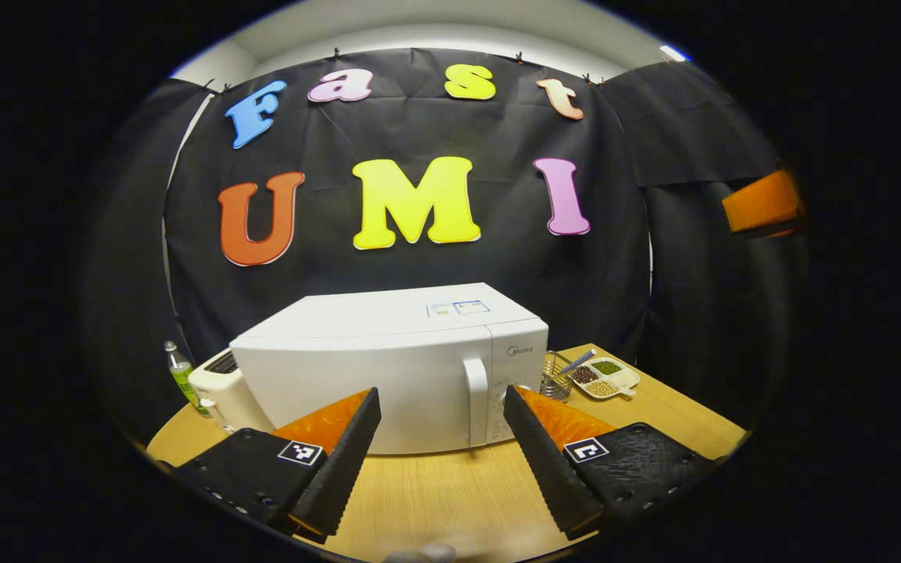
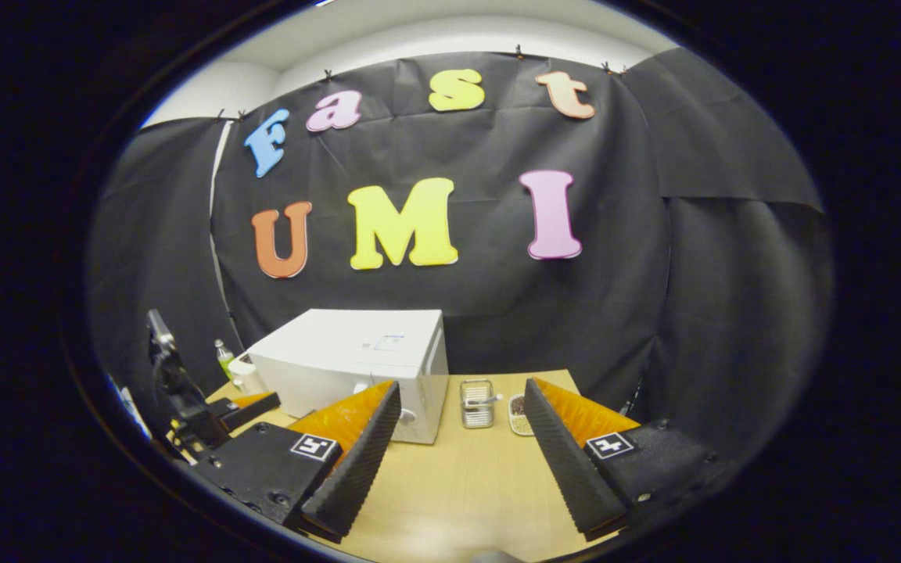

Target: Open the microwave oven with the left hand, put the food in, and close the microwave oven.

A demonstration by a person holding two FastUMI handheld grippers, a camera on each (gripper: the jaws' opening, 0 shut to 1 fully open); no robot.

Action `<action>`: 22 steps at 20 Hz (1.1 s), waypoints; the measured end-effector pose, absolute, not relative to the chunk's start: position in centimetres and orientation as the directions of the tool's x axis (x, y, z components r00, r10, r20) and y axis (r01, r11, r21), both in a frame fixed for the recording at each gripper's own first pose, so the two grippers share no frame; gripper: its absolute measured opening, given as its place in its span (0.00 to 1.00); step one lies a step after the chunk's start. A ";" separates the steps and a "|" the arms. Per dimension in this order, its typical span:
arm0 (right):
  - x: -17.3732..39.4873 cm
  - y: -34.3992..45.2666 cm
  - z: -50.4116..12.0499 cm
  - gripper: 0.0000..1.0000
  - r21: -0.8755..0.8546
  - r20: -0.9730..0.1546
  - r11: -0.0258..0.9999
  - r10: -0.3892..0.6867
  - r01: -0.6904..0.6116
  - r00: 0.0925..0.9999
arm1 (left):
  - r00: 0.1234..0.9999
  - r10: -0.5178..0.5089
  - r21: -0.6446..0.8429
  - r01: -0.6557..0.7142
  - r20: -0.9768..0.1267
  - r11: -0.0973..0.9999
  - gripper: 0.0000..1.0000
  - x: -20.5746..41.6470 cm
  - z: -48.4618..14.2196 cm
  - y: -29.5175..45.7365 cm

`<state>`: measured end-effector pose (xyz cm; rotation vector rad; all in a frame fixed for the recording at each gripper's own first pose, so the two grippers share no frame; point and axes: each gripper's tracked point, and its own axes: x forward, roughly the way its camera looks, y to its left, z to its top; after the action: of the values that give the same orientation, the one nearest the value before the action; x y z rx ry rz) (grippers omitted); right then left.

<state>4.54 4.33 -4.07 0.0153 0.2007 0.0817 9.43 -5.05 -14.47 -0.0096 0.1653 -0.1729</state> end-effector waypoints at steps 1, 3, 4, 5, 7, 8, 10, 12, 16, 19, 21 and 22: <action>4.2 4.8 -3.4 1.00 0.014 -0.180 0.997 0.082 -0.081 0.980 | 0.979 -0.155 -0.042 0.150 -0.136 0.988 0.96 8.3 -12.3 -3.9; 3.5 6.1 -2.2 0.92 0.002 -0.151 0.996 0.090 -0.091 0.984 | 0.986 -0.132 -0.060 0.126 -0.100 0.990 0.96 6.4 -9.0 -1.8; 3.2 6.7 -1.7 0.92 0.003 -0.138 0.995 0.094 -0.095 0.986 | 0.989 -0.124 -0.047 0.120 -0.081 0.992 0.96 5.5 -7.5 -0.8; 2.8 7.1 -1.3 0.92 0.007 -0.132 0.995 0.100 -0.100 0.986 | 0.991 -0.108 -0.023 0.107 -0.072 0.994 0.96 4.6 -6.2 0.4; 2.2 7.8 -0.5 0.92 0.015 -0.121 0.995 0.100 -0.099 0.988 | 0.995 -0.083 0.009 0.084 -0.062 0.996 0.95 3.0 -4.0 2.8; 2.0 8.0 -0.2 0.92 0.019 -0.119 0.995 0.101 -0.100 0.988 | 0.996 -0.078 0.001 0.078 -0.053 0.997 0.96 2.4 -2.9 3.6; 1.6 8.2 0.2 0.92 0.028 -0.116 0.996 0.092 -0.090 0.989 | 0.997 -0.069 -0.031 0.068 -0.031 0.997 0.95 1.2 -1.1 4.6; 1.2 8.3 0.7 0.92 0.036 -0.113 0.995 0.092 -0.089 0.989 | 0.999 -0.049 -0.039 0.048 -0.019 0.998 0.96 0.6 0.1 5.6; 0.3 8.1 1.7 1.00 0.024 -0.094 0.997 0.075 -0.073 0.993 | 1.000 -0.027 -0.028 0.027 -0.007 0.999 0.95 -0.4 1.1 6.5; -0.4 8.4 2.3 0.92 0.028 -0.083 0.997 0.076 -0.074 0.994 | 1.000 -0.028 -0.031 0.028 -0.007 0.999 0.95 -0.8 1.3 6.7; -0.6 8.2 2.7 0.91 0.023 -0.074 0.997 0.073 -0.072 0.995 | 1.000 -0.024 -0.029 0.024 0.015 0.999 0.96 -1.0 2.1 7.0; -0.9 8.2 2.8 1.00 0.024 -0.070 0.997 0.073 -0.071 0.995 | 0.999 -0.027 -0.025 0.027 0.019 0.999 0.95 -1.0 2.2 6.8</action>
<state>-0.86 8.23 2.77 0.0218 0.0714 0.0719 -1.00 6.75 2.20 -0.0253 -0.0191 -0.0272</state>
